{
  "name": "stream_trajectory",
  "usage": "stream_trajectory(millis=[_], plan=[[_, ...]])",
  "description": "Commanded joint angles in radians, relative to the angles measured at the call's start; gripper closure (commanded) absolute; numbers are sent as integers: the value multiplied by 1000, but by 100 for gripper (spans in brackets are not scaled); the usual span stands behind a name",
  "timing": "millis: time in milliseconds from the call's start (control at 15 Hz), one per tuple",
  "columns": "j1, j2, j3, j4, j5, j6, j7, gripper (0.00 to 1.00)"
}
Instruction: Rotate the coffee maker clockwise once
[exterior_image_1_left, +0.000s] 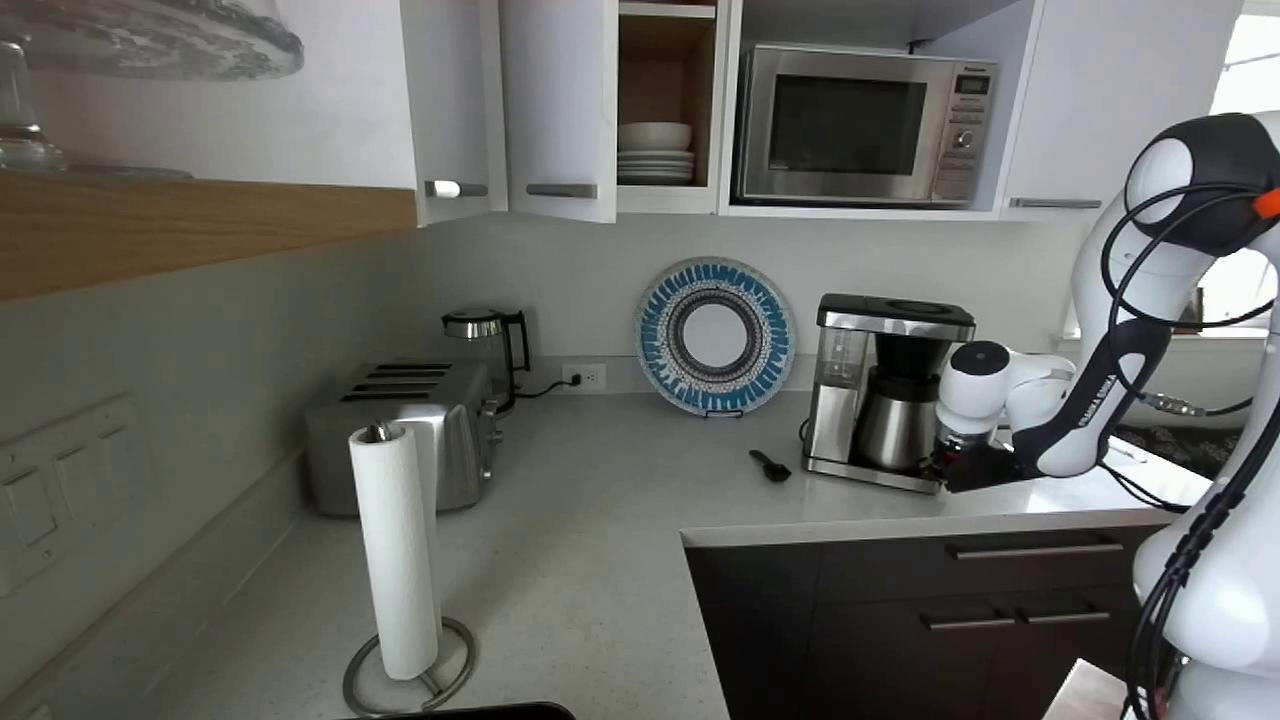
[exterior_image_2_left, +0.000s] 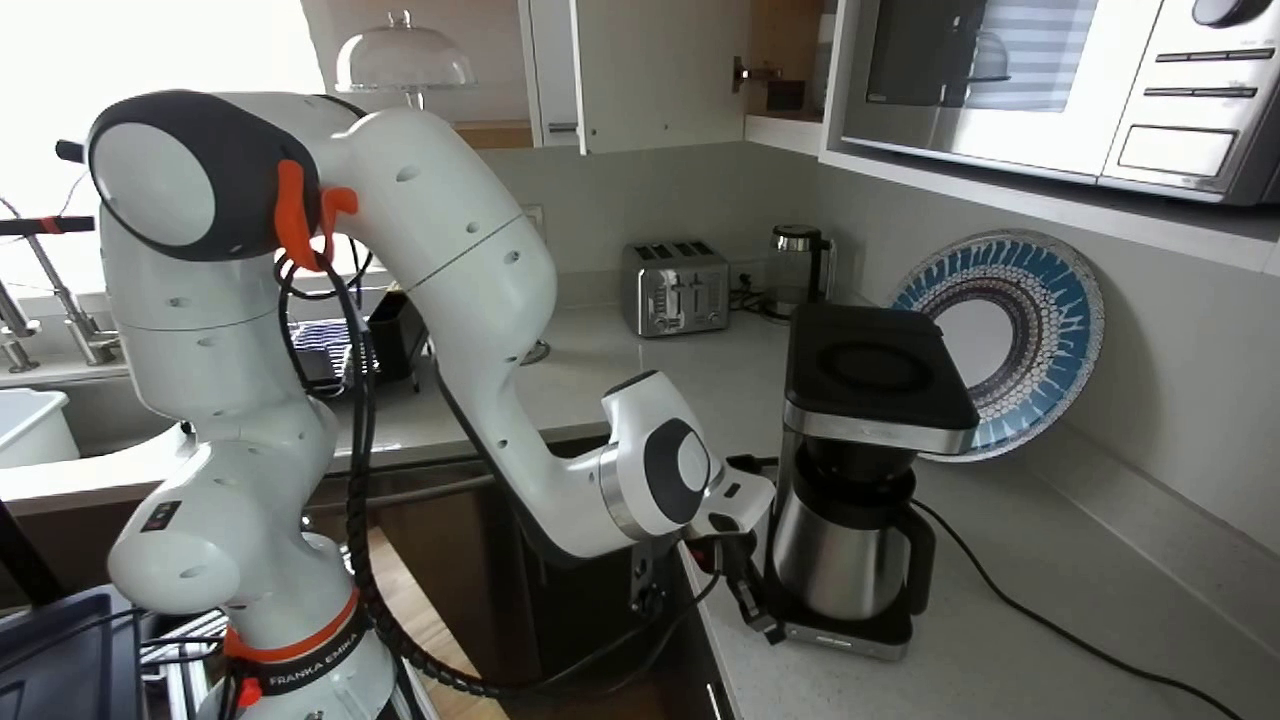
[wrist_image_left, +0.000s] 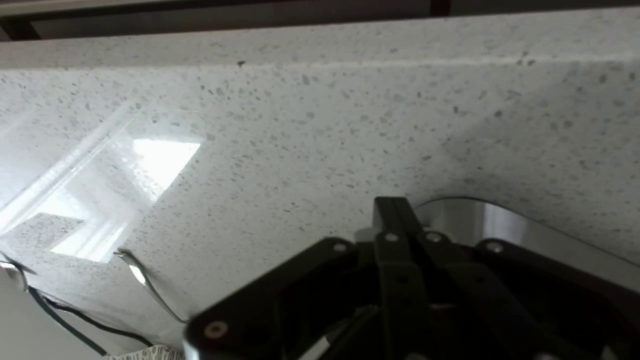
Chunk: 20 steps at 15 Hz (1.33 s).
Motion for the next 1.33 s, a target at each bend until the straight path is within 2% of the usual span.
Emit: stream_trajectory(millis=[0,1267], plan=[[57,-10,72,51,60,46,0,100],[52,0,162,83,188,-77,-41,100]])
